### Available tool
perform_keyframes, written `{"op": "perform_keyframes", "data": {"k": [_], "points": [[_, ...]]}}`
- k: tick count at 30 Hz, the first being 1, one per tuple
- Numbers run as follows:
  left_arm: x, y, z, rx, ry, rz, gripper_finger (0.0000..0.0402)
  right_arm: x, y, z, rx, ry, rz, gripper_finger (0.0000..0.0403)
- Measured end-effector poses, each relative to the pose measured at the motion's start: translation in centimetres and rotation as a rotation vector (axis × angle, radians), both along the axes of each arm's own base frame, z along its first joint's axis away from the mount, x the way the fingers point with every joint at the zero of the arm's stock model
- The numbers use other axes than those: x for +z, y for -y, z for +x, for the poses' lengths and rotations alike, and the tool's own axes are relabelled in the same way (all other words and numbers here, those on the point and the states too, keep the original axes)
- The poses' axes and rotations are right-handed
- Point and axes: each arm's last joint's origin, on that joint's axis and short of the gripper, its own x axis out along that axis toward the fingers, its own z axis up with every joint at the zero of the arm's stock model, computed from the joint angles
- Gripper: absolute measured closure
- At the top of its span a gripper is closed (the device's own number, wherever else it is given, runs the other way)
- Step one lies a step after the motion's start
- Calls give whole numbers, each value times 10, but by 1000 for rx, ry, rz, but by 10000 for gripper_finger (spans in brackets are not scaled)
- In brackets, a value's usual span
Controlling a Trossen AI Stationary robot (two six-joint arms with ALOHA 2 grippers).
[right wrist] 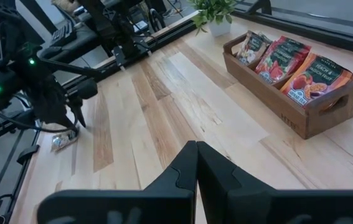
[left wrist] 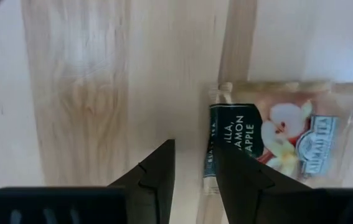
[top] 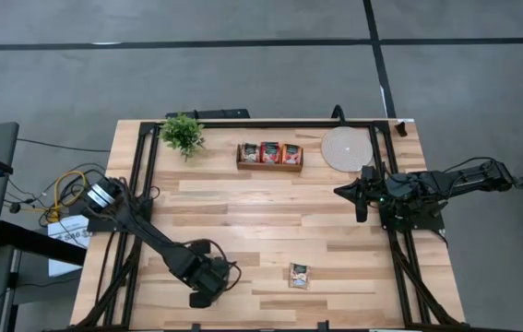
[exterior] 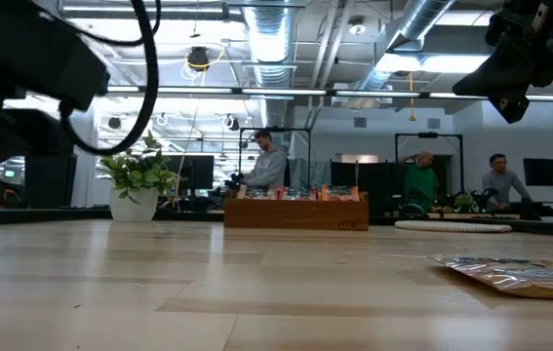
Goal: Pick & Place Tea
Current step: Put the brown tea bag into the left section of the wooden organizer
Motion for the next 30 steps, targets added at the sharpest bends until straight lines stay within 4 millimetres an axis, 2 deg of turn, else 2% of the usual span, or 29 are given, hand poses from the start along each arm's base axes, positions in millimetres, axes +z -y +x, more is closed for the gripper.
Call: {"op": "perform_keyframes", "data": {"k": [14, 30], "points": [[-7, -5, 2, 38, -17, 70, 309, 0, 0, 0, 0, 0, 0, 403], [-8, -7, 4, 45, -8, 70, 398, 0, 0, 0, 0, 0, 0, 403]]}}
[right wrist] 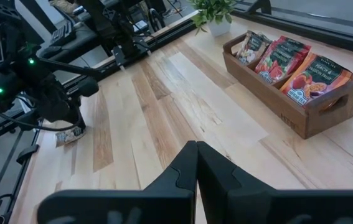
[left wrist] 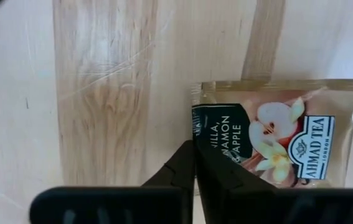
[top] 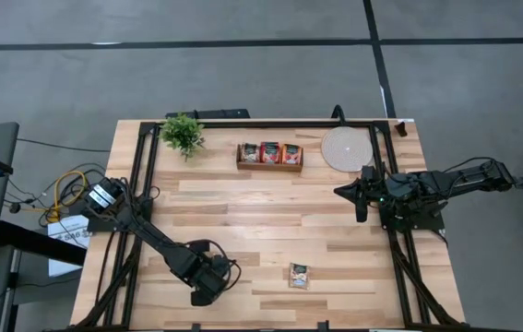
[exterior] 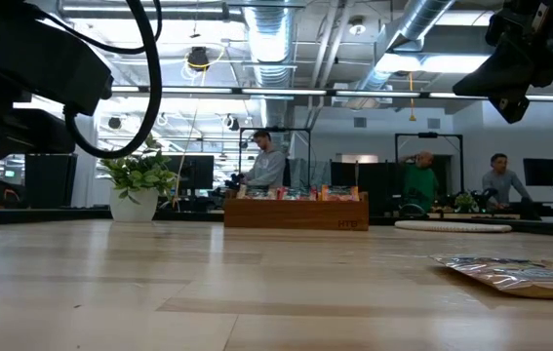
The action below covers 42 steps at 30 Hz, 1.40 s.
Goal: Pick & Place Tea
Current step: Put the brown tea bag into the left section of the wooden organizer
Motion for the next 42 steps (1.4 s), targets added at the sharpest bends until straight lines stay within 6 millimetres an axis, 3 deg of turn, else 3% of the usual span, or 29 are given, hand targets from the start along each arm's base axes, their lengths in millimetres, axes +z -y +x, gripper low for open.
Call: {"op": "perform_keyframes", "data": {"k": [26, 42], "points": [[14, -8, -4, 1, -28, 144, 401, 0, 0, 0, 0, 0, 0, 403], [58, -24, 15, -127, -1, 406, 401, 0, 0, 0, 0, 0, 0, 403]]}}
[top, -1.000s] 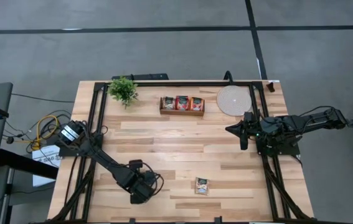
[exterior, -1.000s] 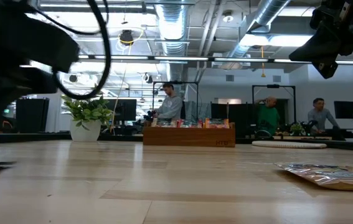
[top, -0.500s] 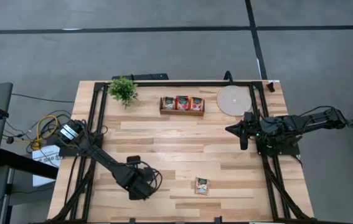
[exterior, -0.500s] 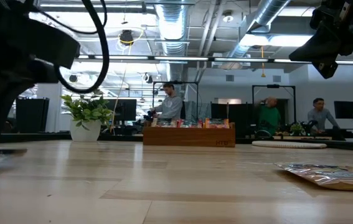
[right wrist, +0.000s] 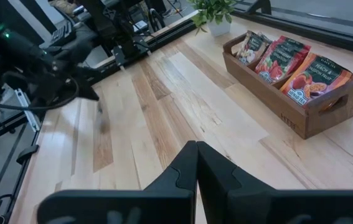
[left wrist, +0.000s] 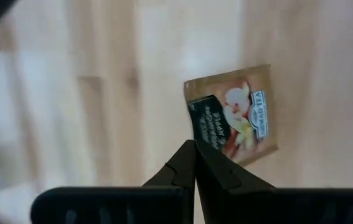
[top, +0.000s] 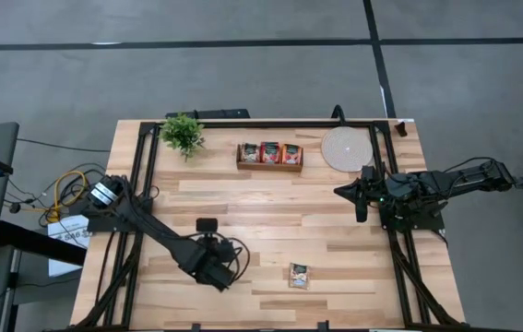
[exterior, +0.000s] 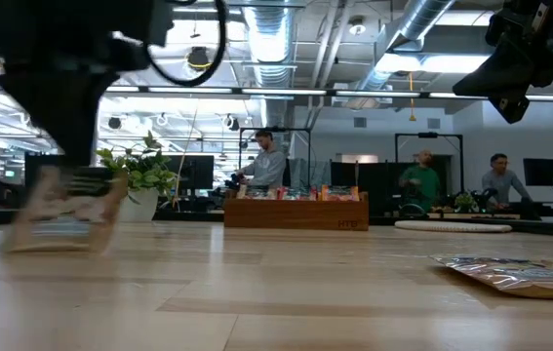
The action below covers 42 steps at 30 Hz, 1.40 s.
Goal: Pick & Place Tea
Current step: Put the brown tea bag into the left section of the wooden organizer
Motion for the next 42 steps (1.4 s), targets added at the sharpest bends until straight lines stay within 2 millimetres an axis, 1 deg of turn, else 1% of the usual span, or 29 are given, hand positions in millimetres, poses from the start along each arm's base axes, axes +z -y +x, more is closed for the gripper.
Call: {"op": "perform_keyframes", "data": {"k": [8, 11, 14, 24, 31, 38, 42], "points": [[17, -29, 17, -56, -20, 154, 401, 0, 0, 0, 0, 1, 0, 403], [19, -40, 23, -52, -27, 162, 401, 0, 0, 0, 0, 0, 0, 403], [20, -48, 26, -36, -35, 153, 401, 0, 0, 0, 0, 0, 0, 403], [17, -43, 30, -44, -62, -44, 401, 0, 0, 0, 0, 0, 0, 403], [17, -42, 30, -57, -71, -68, 401, 0, 0, 0, 0, 0, 0, 403], [16, -44, 31, -9, -86, -141, 401, 0, 0, 0, 0, 0, 0, 403], [16, -43, 31, -7, -91, -155, 382, 0, 0, 0, 0, 0, 0, 403]]}}
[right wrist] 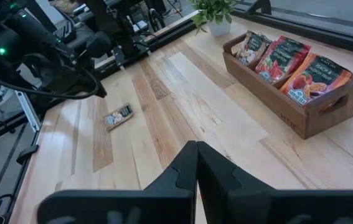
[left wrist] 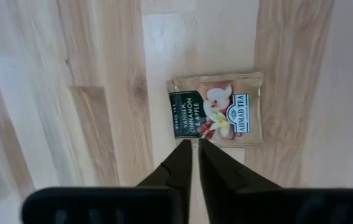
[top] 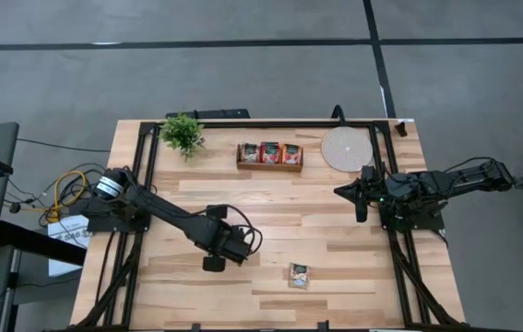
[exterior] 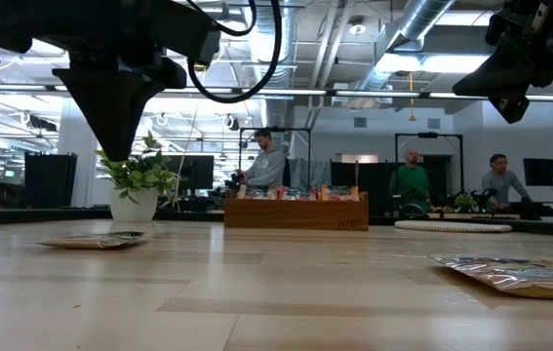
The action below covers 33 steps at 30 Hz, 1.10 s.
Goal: Pick & Place Tea
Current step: Put the brown tea bag into the left section of the wooden organizer
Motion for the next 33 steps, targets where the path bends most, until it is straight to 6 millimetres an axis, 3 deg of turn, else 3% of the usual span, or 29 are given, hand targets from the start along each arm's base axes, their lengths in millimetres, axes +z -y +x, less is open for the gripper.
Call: {"op": "perform_keyframes", "data": {"k": [11, 17, 22, 26, 33], "points": [[-12, -4, 5, 1, 76, 26, 274, 0, 0, 0, -1, 0, 2, 403], [-30, -20, 1, 18, 23, -3, 267, 0, 0, 0, -6, 2, 16, 403], [-30, -36, 2, 57, 34, -33, 266, 0, 0, 0, -6, 2, 16, 403], [-32, -36, 2, 49, 39, -125, 266, 0, 0, 0, -6, 2, 16, 403], [-47, -40, -6, 36, 2, -120, 266, 0, 0, 0, -6, 2, 16, 403]]}}
